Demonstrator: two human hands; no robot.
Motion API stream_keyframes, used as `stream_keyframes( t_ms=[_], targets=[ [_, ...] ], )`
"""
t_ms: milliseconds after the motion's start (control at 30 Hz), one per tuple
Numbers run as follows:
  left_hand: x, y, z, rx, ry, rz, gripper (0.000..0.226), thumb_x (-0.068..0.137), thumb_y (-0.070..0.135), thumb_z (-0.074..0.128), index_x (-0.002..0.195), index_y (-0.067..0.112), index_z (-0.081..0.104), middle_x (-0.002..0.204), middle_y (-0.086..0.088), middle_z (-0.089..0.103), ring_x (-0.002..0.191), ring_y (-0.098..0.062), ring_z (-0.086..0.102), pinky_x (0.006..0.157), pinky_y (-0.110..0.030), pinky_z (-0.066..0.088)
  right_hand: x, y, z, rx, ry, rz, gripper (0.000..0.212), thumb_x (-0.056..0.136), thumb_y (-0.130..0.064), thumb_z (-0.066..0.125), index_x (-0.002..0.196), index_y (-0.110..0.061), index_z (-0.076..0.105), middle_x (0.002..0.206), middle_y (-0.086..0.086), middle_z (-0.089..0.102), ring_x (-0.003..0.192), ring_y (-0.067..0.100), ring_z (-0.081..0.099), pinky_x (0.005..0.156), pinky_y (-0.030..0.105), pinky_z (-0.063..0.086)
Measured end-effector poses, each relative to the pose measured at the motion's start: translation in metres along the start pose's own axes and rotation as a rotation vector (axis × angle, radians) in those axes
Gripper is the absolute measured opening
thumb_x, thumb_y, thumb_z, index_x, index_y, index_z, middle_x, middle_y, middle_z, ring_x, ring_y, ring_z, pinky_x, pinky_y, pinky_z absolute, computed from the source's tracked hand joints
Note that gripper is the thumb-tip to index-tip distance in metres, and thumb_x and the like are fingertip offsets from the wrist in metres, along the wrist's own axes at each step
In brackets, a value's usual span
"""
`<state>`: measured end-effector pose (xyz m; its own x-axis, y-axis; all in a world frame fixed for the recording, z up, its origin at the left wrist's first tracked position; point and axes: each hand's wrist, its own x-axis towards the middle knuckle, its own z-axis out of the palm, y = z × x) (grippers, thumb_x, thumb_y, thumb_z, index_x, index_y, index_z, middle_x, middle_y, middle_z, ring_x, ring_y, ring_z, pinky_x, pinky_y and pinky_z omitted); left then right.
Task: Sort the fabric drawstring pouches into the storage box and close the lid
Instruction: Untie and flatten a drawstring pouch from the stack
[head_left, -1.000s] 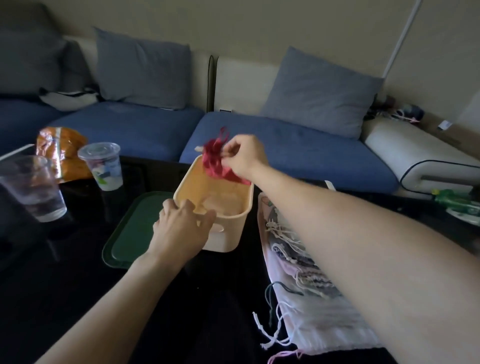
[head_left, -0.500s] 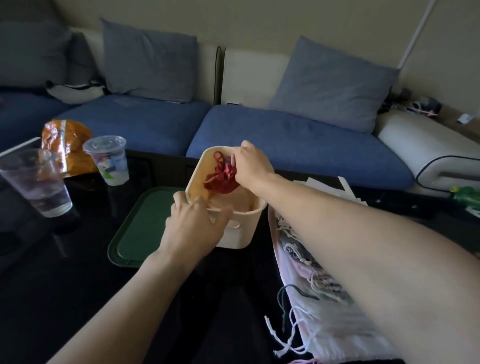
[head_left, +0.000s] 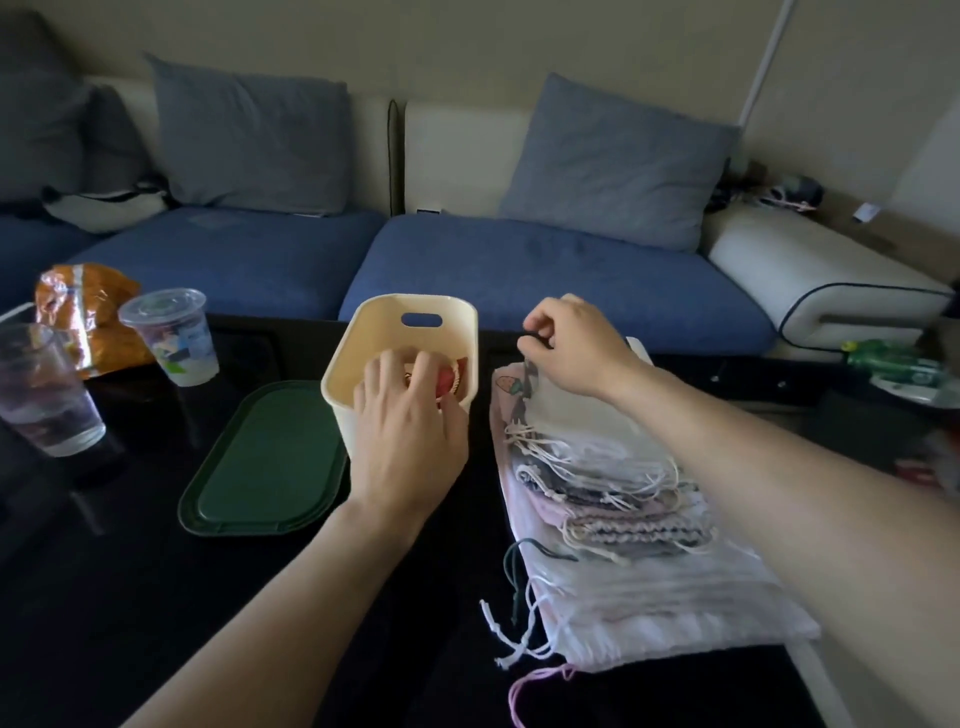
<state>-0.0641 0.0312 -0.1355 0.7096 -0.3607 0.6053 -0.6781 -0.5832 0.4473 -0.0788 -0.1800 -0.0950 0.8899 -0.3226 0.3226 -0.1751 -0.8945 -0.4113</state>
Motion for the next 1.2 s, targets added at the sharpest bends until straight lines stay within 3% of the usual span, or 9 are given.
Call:
stream_keyframes(
  t_ms=[100,200,333,433,500,700,967,1067,1200],
  targets=[
    [-0.008,0.029,0.018,-0.073,-0.003,0.221,0.026,0.082,0.013,0.044,0.099,0.007,0.063,0.101,-0.011,0.056,0.092,-0.028,0.049,0.080,-0.041,0.042,-0.036,0.038,-0.017,0.043,0.141,0.060,0.004,0.089,-0.021,0.066,0.087,-0.018,0.064,0.081,-0.009,0.055,0.081,0.016,0.057,0.086,0.036,0.049],
    [-0.015,0.047,0.039,-0.115,-0.103,0.303,0.034,0.079,0.013,0.038,0.102,0.006,0.063,0.108,-0.011,0.058,0.095,-0.031,0.054,0.083,-0.042,0.047,-0.069,0.073,-0.016,0.019,0.057,0.087,0.010,0.089,-0.019,0.065,0.082,-0.013,0.071,0.083,-0.003,0.065,0.082,0.020,0.061,0.087,0.032,0.046],
    [-0.022,0.051,0.070,-0.007,-0.325,0.216,0.046,0.087,0.010,0.042,0.132,0.016,0.051,0.135,-0.008,0.050,0.116,-0.032,0.050,0.093,-0.045,0.045,-0.107,0.099,-0.002,0.038,-0.167,0.142,0.038,0.090,-0.049,0.065,0.117,-0.023,0.069,0.124,-0.002,0.060,0.110,0.014,0.055,0.097,0.031,0.044],
    [-0.022,0.049,0.089,0.061,-0.415,0.142,0.056,0.097,0.017,0.040,0.151,0.027,0.028,0.154,-0.004,0.033,0.135,-0.029,0.036,0.104,-0.046,0.038,-0.116,0.100,0.005,0.063,-0.228,0.144,0.067,0.074,-0.076,0.058,0.120,-0.028,0.069,0.125,-0.003,0.062,0.117,0.017,0.057,0.101,0.038,0.048],
    [-0.021,0.049,0.095,0.118,-0.475,0.107,0.065,0.092,0.014,0.042,0.152,0.028,0.022,0.154,-0.003,0.031,0.138,-0.028,0.032,0.107,-0.045,0.035,-0.113,0.098,0.006,0.020,-0.231,0.129,0.057,0.080,-0.067,0.065,0.121,-0.027,0.069,0.121,0.000,0.064,0.112,0.020,0.059,0.097,0.039,0.049],
    [-0.032,0.050,0.101,0.154,-0.452,0.014,0.046,0.089,0.014,0.051,0.134,0.021,0.043,0.131,-0.003,0.048,0.121,-0.025,0.047,0.101,-0.039,0.038,-0.117,0.098,0.006,-0.049,-0.176,0.070,0.036,0.098,-0.046,0.058,0.119,-0.019,0.067,0.114,0.001,0.066,0.098,0.019,0.063,0.087,0.038,0.051],
    [-0.024,0.039,0.079,-0.168,-0.083,-0.085,0.009,0.096,0.019,0.057,0.101,0.013,0.063,0.095,-0.001,0.067,0.082,-0.025,0.063,0.077,-0.047,0.052,-0.118,0.083,-0.011,0.010,0.157,-0.099,0.042,0.094,-0.050,0.051,0.101,-0.019,0.077,0.088,-0.003,0.042,0.086,0.020,0.047,0.076,0.037,0.048],
    [-0.020,0.041,0.067,-0.266,-0.110,-0.077,0.010,0.097,0.018,0.058,0.095,0.013,0.067,0.085,0.003,0.069,0.078,-0.015,0.064,0.073,-0.043,0.054,-0.120,0.086,-0.023,-0.006,0.125,-0.084,0.048,0.091,-0.058,0.051,0.089,-0.017,0.076,0.077,-0.008,0.045,0.081,0.015,0.049,0.070,0.031,0.041],
    [-0.019,0.038,0.050,-0.271,-0.231,0.043,0.012,0.096,0.020,0.063,0.095,0.013,0.073,0.076,0.013,0.068,0.071,-0.007,0.065,0.069,-0.030,0.055,-0.133,0.099,-0.031,-0.110,0.032,-0.079,0.033,0.084,-0.052,0.070,0.083,-0.020,0.077,0.077,-0.011,0.053,0.086,0.013,0.050,0.072,0.027,0.033]
  ],
)
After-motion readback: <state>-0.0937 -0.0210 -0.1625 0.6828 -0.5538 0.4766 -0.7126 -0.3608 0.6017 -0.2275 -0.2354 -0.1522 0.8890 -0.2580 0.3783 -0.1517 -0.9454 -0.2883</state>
